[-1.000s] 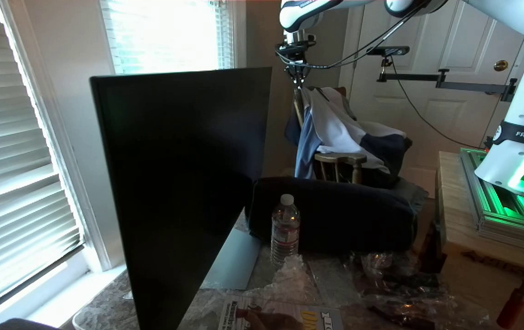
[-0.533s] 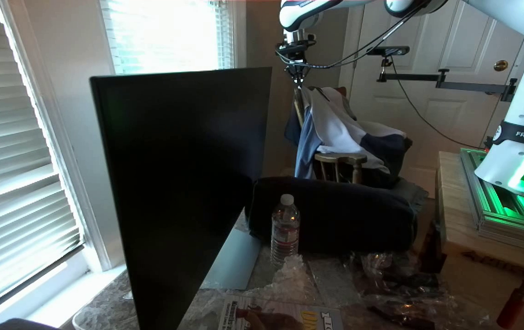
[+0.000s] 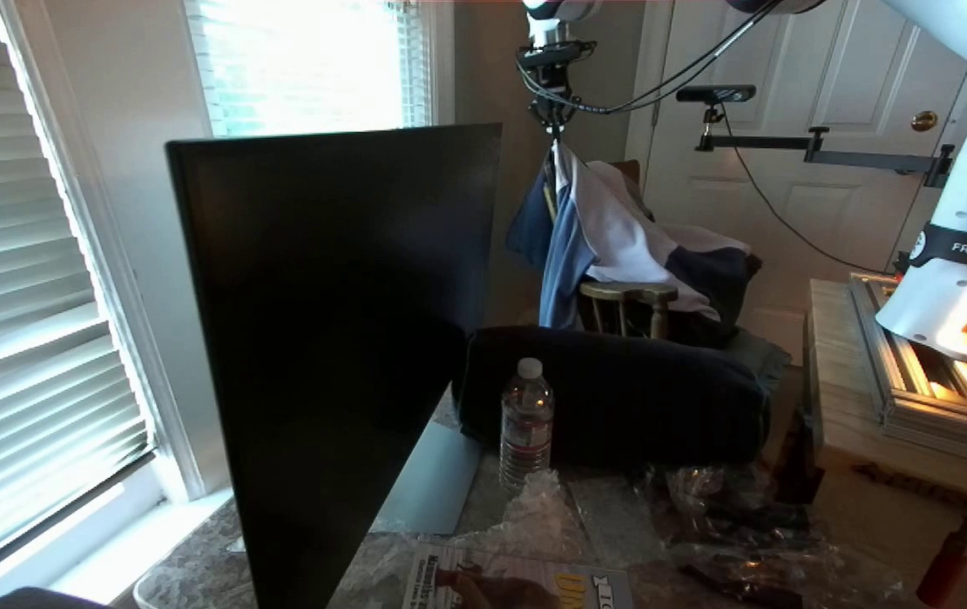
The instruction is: Remove the hoodie from the backrest of the chair and place it on the seat of the chair.
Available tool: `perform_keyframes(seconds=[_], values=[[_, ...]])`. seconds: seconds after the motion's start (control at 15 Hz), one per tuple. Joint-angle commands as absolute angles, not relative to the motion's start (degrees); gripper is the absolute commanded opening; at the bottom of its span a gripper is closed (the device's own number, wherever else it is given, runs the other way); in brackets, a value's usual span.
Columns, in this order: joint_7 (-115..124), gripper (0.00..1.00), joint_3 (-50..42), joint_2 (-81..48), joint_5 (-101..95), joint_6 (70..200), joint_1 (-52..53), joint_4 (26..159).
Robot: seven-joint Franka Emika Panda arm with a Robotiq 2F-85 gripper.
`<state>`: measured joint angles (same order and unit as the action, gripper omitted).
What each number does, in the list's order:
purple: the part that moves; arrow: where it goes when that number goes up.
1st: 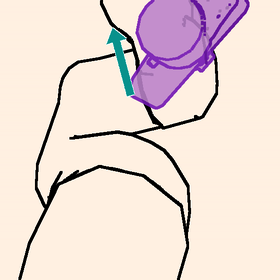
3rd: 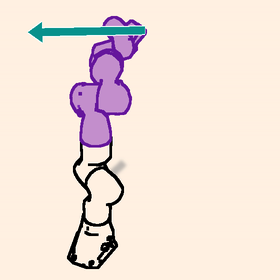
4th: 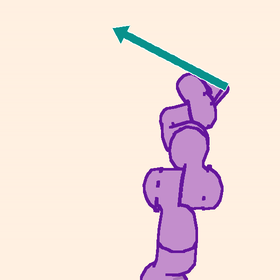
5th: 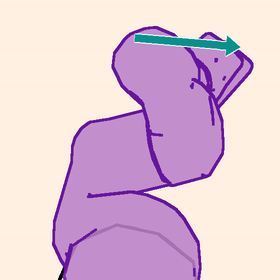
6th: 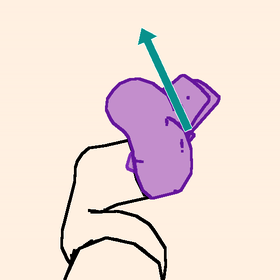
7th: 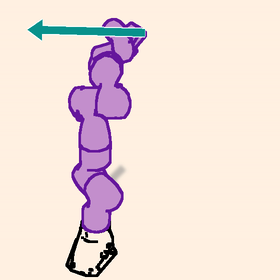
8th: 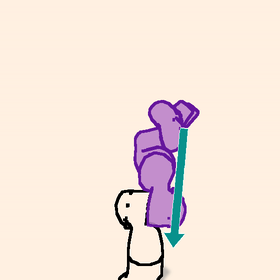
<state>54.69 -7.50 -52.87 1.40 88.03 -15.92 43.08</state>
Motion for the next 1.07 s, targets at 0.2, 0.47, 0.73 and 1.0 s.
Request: perform_keyframes(seconds=[0.2,0.47,0.73,1.0], values=[[44.80,0.01,-1.40,-47.73,10.47,76.58,-23.34,41.97],[40.05,0.01,0.82,-44.58,13.41,69.77,-26.94,41.25],[37.80,0.01,2.41,-41.75,14.96,65.91,-28.90,40.20],[36.20,0.01,3.45,-38.70,14.62,62.16,-29.50,39.48]])
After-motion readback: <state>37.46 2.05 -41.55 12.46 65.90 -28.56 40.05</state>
